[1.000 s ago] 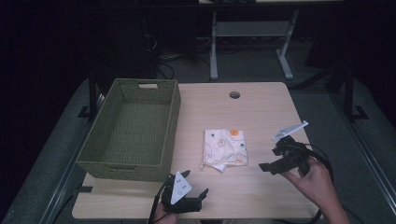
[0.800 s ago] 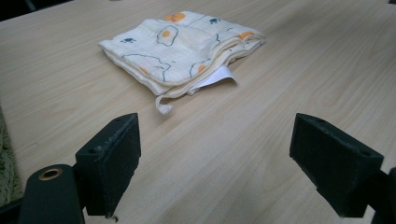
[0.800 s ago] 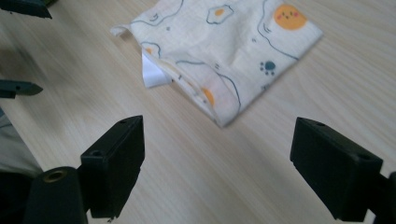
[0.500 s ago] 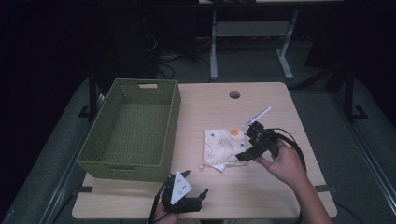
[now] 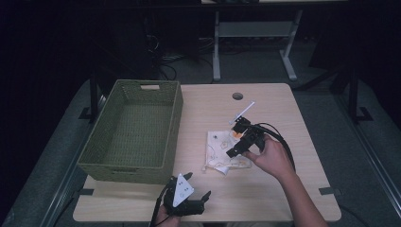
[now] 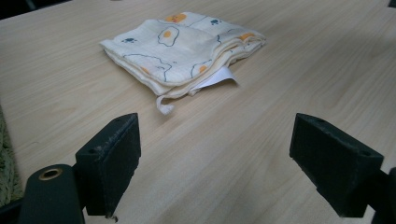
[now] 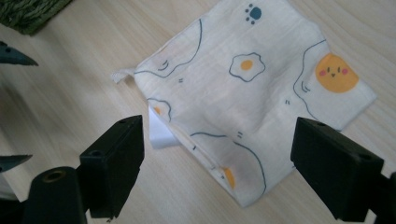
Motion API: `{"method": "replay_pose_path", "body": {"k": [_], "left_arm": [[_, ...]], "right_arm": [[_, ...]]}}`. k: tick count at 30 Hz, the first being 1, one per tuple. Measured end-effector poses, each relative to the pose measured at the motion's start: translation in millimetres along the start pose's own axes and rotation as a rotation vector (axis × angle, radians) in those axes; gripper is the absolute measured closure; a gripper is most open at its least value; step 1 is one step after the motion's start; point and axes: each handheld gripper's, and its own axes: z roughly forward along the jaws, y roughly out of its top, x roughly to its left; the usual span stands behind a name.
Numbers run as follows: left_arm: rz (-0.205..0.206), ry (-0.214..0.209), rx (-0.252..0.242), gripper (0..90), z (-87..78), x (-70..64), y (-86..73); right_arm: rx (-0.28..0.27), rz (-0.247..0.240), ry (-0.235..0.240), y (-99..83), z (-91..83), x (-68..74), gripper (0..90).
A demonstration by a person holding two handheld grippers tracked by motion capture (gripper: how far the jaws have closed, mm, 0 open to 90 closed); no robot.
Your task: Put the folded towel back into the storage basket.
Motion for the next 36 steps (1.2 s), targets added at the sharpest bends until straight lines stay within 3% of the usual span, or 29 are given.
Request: {"method": "replay_pose_path", "body": {"k": [14,24,36], "left_arm": [[0.002,0.000,0.000,16.7,-0.3,-0.1,0.0],[-0.003,-0.001,-0.005,16.7,-0.1,-0.5,-0.1],[0.002,-0.004,0.000,16.7,-0.1,-0.6,-0.1]], "right_arm": [[0.039,0.004,-0.006,23.4,16.0,-2.9,21.2],[0.107,0.031,-0.074,35.5,42.2,-10.7,27.2],[0.159,0.051,-0.117,42.4,64.9,-15.3,36.5]]}}
